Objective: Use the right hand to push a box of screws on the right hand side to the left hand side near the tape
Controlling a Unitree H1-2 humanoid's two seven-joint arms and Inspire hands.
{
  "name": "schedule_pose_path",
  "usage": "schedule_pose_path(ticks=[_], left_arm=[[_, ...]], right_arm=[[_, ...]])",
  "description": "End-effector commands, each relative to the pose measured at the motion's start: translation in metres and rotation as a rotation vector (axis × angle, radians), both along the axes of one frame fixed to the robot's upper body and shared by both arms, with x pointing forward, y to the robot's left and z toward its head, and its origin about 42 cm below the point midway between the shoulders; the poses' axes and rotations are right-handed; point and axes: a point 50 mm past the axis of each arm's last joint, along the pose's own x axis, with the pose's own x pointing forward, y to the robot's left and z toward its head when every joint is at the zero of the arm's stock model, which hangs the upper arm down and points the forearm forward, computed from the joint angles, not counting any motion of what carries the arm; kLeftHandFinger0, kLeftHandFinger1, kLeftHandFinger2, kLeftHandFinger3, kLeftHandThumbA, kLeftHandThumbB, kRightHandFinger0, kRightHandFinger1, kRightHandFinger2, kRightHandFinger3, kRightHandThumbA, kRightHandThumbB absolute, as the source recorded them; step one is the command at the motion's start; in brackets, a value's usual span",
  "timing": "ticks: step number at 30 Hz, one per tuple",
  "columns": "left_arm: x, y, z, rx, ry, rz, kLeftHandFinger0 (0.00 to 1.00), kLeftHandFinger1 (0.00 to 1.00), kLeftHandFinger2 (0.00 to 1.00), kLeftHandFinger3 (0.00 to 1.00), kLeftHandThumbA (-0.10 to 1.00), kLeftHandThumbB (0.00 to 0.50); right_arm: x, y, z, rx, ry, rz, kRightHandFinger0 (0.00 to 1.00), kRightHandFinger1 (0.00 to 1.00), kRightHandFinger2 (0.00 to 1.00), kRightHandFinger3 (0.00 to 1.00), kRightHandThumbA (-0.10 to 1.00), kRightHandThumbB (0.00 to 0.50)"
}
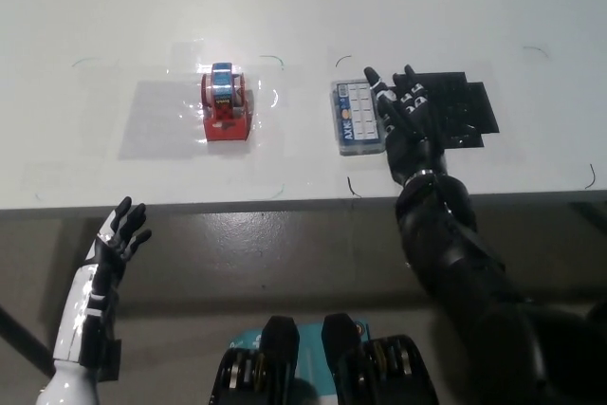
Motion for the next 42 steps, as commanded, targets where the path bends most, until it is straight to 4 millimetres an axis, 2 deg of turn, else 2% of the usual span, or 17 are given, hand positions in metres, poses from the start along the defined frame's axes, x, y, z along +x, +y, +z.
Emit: schedule_pose_path(ticks=[1,4,7,11,17,20,25,32,37,42], left_arm=[[0.002,0.000,0.014,-0.002,-0.057,-0.011,1.00,1.00,1.00,1.00,1.00,0.029],[0.002,0.001,0.013,0.002,-0.060,-0.011,1.00,1.00,1.00,1.00,1.00,0.029],[0.002,0.002,0.014,0.000,-0.061,-0.011,1.00,1.00,1.00,1.00,1.00,0.034],[0.002,0.002,0.015,0.012,-0.065,-0.010,1.00,1.00,1.00,1.00,1.00,0.042],[0.003,0.003,0.019,0.015,-0.078,-0.016,1.00,1.00,1.00,1.00,1.00,0.039],[0.003,0.001,0.020,0.003,-0.076,-0.020,1.00,1.00,1.00,1.00,1.00,0.056],[0.004,0.000,0.021,0.005,-0.085,-0.023,1.00,1.00,1.00,1.00,1.00,0.068],[0.005,0.001,0.025,0.013,-0.092,-0.024,1.00,1.00,1.00,1.00,1.00,0.051],[0.006,0.003,0.026,0.010,-0.090,-0.023,1.00,1.00,1.00,1.00,1.00,0.059],[0.008,0.003,0.027,0.009,-0.098,-0.029,1.00,1.00,1.00,1.00,1.00,0.051]], right_arm=[[0.007,0.027,0.028,0.049,-0.085,0.057,1.00,1.00,1.00,1.00,1.00,0.269],[0.005,0.032,0.026,0.042,-0.074,0.078,1.00,1.00,1.00,1.00,1.00,0.262],[0.002,0.037,0.022,0.034,-0.070,0.090,1.00,1.00,1.00,1.00,1.00,0.225],[-0.001,0.041,0.020,-0.014,-0.071,0.113,1.00,1.00,1.00,1.00,1.00,0.219],[-0.002,0.051,0.023,-0.314,-0.107,0.168,1.00,1.00,1.00,1.00,1.00,0.230],[-0.002,0.053,0.025,-0.354,-0.112,0.172,1.00,1.00,1.00,1.00,1.00,0.217],[-0.003,0.062,0.028,-0.343,-0.111,0.187,1.00,1.00,1.00,1.00,1.00,0.220],[-0.003,0.071,0.033,-0.335,-0.115,0.183,1.00,1.00,1.00,1.00,1.00,0.231],[-0.003,0.074,0.036,-0.272,-0.109,0.168,1.00,1.00,1.00,1.00,1.00,0.214],[-0.010,0.089,0.031,-0.020,-0.012,0.112,1.00,1.00,1.00,1.00,1.00,0.248]])
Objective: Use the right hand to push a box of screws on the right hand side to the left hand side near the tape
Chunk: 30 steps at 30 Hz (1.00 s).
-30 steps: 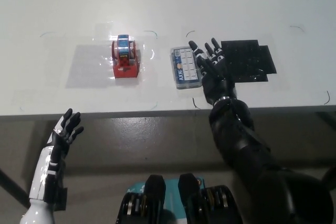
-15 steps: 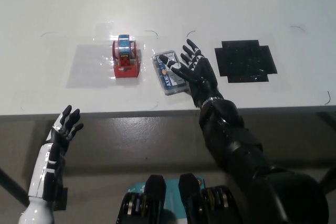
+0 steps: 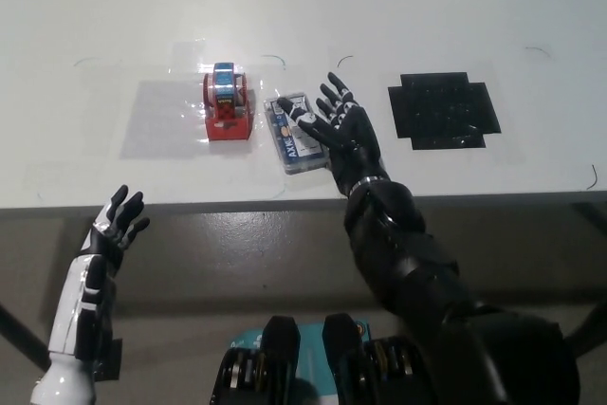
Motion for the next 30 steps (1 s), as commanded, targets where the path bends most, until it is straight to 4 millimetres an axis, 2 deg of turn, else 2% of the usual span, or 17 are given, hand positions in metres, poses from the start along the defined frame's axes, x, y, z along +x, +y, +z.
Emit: schedule_pose_path(ticks=[1,6,9,10,15,21,30], left_arm=[[0.004,0.003,0.014,0.011,-0.057,-0.017,1.00,1.00,1.00,1.00,1.00,0.050],[0.005,0.003,0.016,0.013,-0.064,-0.013,1.00,1.00,1.00,1.00,0.99,0.044],[0.005,0.004,0.017,0.018,-0.066,-0.008,1.00,1.00,1.00,1.00,0.99,0.036],[0.005,0.004,0.017,0.020,-0.061,-0.010,1.00,1.00,1.00,1.00,0.99,0.030],[0.005,0.004,0.017,0.010,-0.063,-0.016,1.00,1.00,1.00,1.00,0.98,0.033],[0.007,0.004,0.020,0.020,-0.068,-0.014,1.00,1.00,1.00,1.00,0.99,0.026],[0.009,0.003,0.022,0.027,-0.080,-0.013,1.00,1.00,1.00,1.00,0.99,0.016]], right_arm=[[0.004,0.025,0.025,0.164,0.011,-0.015,1.00,1.00,1.00,1.00,1.00,0.254],[-0.002,0.036,0.019,0.213,0.065,-0.020,1.00,1.00,1.00,1.00,1.00,0.282],[-0.003,0.039,0.020,0.240,0.083,-0.037,1.00,1.00,1.00,1.00,1.00,0.260],[-0.003,0.040,0.020,0.255,0.090,-0.046,1.00,1.00,1.00,1.00,1.00,0.276],[-0.003,0.044,0.024,0.325,0.123,-0.085,1.00,1.00,1.00,1.00,1.00,0.292],[-0.001,0.047,0.030,0.377,0.135,-0.103,1.00,1.00,1.00,1.00,1.00,0.262],[-0.003,0.053,0.030,0.429,0.170,-0.075,1.00,1.00,1.00,1.00,1.00,0.296]])
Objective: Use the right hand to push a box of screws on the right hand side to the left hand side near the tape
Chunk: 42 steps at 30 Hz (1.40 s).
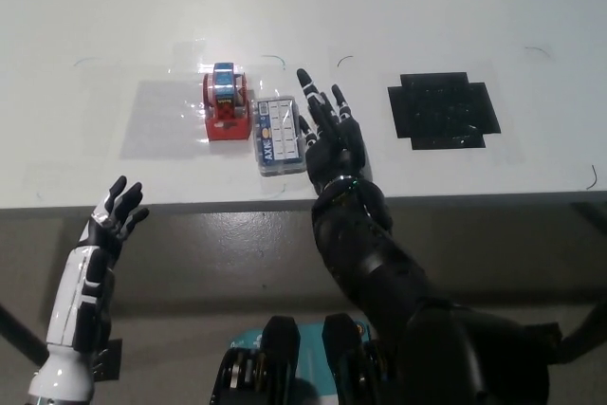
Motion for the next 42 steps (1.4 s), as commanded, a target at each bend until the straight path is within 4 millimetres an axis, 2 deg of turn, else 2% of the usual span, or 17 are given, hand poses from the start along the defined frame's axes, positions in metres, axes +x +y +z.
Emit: schedule_pose_path(ticks=[1,5,7,12,15,17,19,21,23,26,27,30,31,33,35,37,42], left_arm=[[0.003,0.003,0.015,0.025,-0.058,-0.004,1.00,1.00,1.00,1.00,1.00,0.017],[0.003,0.005,0.016,0.033,-0.056,-0.001,1.00,1.00,1.00,1.00,1.00,0.023],[0.003,0.005,0.016,0.034,-0.056,0.000,1.00,1.00,1.00,1.00,1.00,0.025],[0.003,0.009,0.017,0.032,-0.056,0.010,1.00,1.00,1.00,1.00,1.00,0.018],[0.002,0.011,0.017,0.023,-0.051,0.002,1.00,1.00,1.00,1.00,1.00,0.030],[0.002,0.011,0.016,0.009,-0.043,-0.009,1.00,1.00,1.00,1.00,0.99,0.030],[0.002,0.011,0.014,0.010,-0.035,-0.012,1.00,1.00,1.00,1.00,0.99,0.043],[0.001,0.010,0.013,0.020,-0.033,-0.011,1.00,1.00,1.00,1.00,1.00,0.049],[0.001,0.009,0.012,0.023,-0.029,-0.006,1.00,1.00,1.00,1.00,1.00,0.054],[0.002,0.007,0.013,0.023,-0.028,-0.002,1.00,1.00,1.00,1.00,1.00,0.055],[0.002,0.007,0.014,0.025,-0.029,-0.005,1.00,1.00,1.00,1.00,1.00,0.053],[0.004,0.007,0.017,0.029,-0.034,-0.012,1.00,1.00,1.00,1.00,1.00,0.042],[0.005,0.007,0.019,0.032,-0.041,-0.013,1.00,1.00,1.00,1.00,1.00,0.040],[0.007,0.007,0.021,0.036,-0.043,-0.013,1.00,1.00,1.00,1.00,1.00,0.041],[0.007,0.009,0.023,0.039,-0.048,-0.013,1.00,1.00,1.00,1.00,1.00,0.023],[0.010,0.010,0.025,0.039,-0.053,-0.014,1.00,1.00,1.00,1.00,1.00,0.018],[0.012,0.013,0.027,0.038,-0.044,-0.009,1.00,1.00,1.00,1.00,1.00,0.028]], right_arm=[[0.003,0.022,0.022,0.053,-0.010,0.061,1.00,1.00,1.00,1.00,1.00,0.297],[0.004,0.017,0.023,-0.021,-0.044,0.034,1.00,1.00,1.00,1.00,1.00,0.258],[0.008,0.006,0.027,-0.206,-0.123,0.005,1.00,1.00,1.00,1.00,1.00,0.236],[0.021,-0.026,0.058,-0.442,-0.315,-0.112,1.00,1.00,1.00,1.00,1.00,0.193],[0.026,-0.053,0.078,-0.525,-0.441,-0.175,1.00,1.00,1.00,1.00,1.00,0.229],[0.026,-0.070,0.091,-0.602,-0.518,-0.227,1.00,1.00,1.00,1.00,1.00,0.192],[0.023,-0.090,0.102,-0.649,-0.581,-0.289,1.00,1.00,1.00,1.00,1.00,0.238],[0.012,-0.115,0.119,-0.672,-0.690,-0.364,1.00,1.00,1.00,1.00,1.00,0.222],[-0.006,-0.133,0.135,-0.670,-0.807,-0.414,1.00,1.00,1.00,1.00,1.00,0.257],[-0.027,-0.150,0.147,-0.652,-0.907,-0.428,1.00,1.00,1.00,1.00,1.00,0.253],[-0.042,-0.159,0.151,-0.657,-0.943,-0.431,1.00,1.00,1.00,1.00,1.00,0.220],[-0.079,-0.177,0.150,-0.694,-0.993,-0.425,1.00,1.00,1.00,1.00,1.00,0.214],[-0.094,-0.185,0.146,-0.701,-1.005,-0.429,1.00,1.00,1.00,1.00,1.00,0.241],[-0.108,-0.191,0.145,-0.702,-1.017,-0.431,1.00,1.00,1.00,1.00,1.00,0.246],[-0.143,-0.210,0.131,-0.728,-1.050,-0.415,1.00,1.00,1.00,1.00,1.00,0.243],[-0.160,-0.218,0.122,-0.741,-1.046,-0.416,1.00,1.00,1.00,1.00,1.00,0.260],[-0.199,-0.242,0.076,-0.764,-0.936,-0.351,1.00,1.00,1.00,1.00,1.00,0.304]])
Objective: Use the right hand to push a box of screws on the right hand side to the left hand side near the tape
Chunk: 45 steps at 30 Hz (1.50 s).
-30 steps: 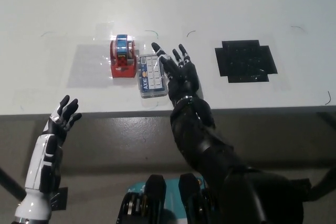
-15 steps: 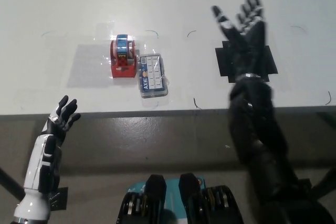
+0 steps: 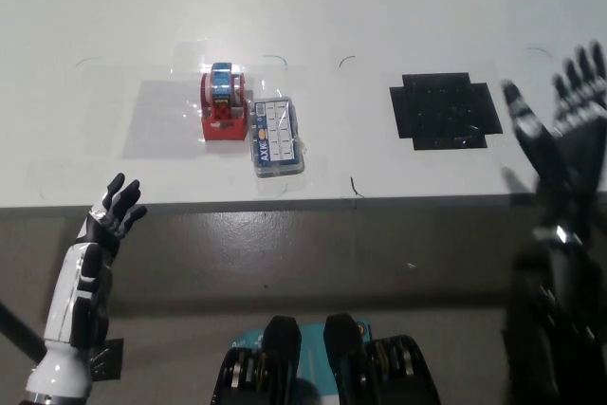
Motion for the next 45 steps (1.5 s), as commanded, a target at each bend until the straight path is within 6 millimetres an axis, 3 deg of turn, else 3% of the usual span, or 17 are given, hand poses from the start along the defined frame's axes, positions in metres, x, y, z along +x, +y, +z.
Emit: schedule_pose_path(ticks=[1,6,9,13,16,18,24,26,29,34,37,43,45], left_arm=[[0.010,0.010,0.026,0.035,-0.057,-0.016,1.00,1.00,1.00,1.00,1.00,0.025],[0.012,0.008,0.025,0.029,-0.074,-0.020,1.00,1.00,1.00,1.00,1.00,0.009],[0.010,0.009,0.024,0.030,-0.076,-0.017,1.00,1.00,1.00,1.00,1.00,0.012],[0.012,0.018,0.029,0.059,-0.091,0.008,1.00,1.00,1.00,1.00,1.00,0.010],[0.018,0.019,0.031,0.052,-0.082,0.014,1.00,1.00,1.00,1.00,1.00,0.016],[0.020,0.019,0.031,0.059,-0.090,0.013,1.00,1.00,1.00,1.00,1.00,0.008],[0.017,0.016,0.026,0.053,-0.078,0.002,1.00,1.00,1.00,1.00,1.00,0.015],[0.011,0.015,0.020,0.053,-0.056,0.001,1.00,1.00,1.00,1.00,1.00,0.009],[0.010,0.016,0.016,0.051,-0.047,0.005,1.00,1.00,1.00,1.00,1.00,0.001],[0.005,0.020,0.011,0.056,-0.037,0.013,1.00,1.00,1.00,1.00,0.98,0.007],[-0.001,0.021,0.005,0.071,-0.020,0.017,1.00,1.00,1.00,1.00,0.99,0.000],[-0.002,0.023,-0.004,0.081,0.004,0.014,1.00,1.00,1.00,1.00,0.99,0.000],[-0.004,0.025,-0.007,0.084,0.037,0.013,1.00,1.00,1.00,1.00,1.00,0.033]], right_arm=[[-0.103,-0.023,0.047,-0.240,-0.228,0.157,1.00,1.00,1.00,1.00,1.00,0.285],[-0.121,-0.035,0.007,-0.282,-0.077,0.195,1.00,1.00,1.00,1.00,1.00,0.272],[-0.128,-0.037,-0.008,-0.308,-0.031,0.215,1.00,1.00,1.00,1.00,1.00,0.279],[-0.140,-0.034,-0.042,-0.316,0.043,0.262,1.00,1.00,1.00,1.00,1.00,0.251],[-0.148,-0.032,-0.052,-0.317,0.093,0.282,1.00,1.00,1.00,1.00,1.00,0.282],[-0.153,-0.029,-0.060,-0.332,0.116,0.310,1.00,1.00,1.00,1.00,1.00,0.268],[-0.150,-0.017,-0.072,-0.375,0.146,0.380,1.00,1.00,1.00,1.00,1.00,0.258],[-0.148,-0.015,-0.077,-0.369,0.176,0.396,1.00,1.00,1.00,1.00,1.00,0.283],[-0.137,-0.009,-0.081,-0.367,0.182,0.405,1.00,1.00,1.00,1.00,1.00,0.255],[-0.119,0.005,-0.081,-0.338,0.174,0.429,1.00,1.00,1.00,1.00,1.00,0.262],[-0.117,0.011,-0.082,-0.319,0.156,0.447,1.00,1.00,1.00,1.00,1.00,0.225],[-0.106,0.014,-0.074,-0.330,0.143,0.447,1.00,1.00,1.00,1.00,1.00,0.242],[-0.104,0.015,-0.072,-0.342,0.132,0.442,1.00,1.00,1.00,1.00,1.00,0.243]])
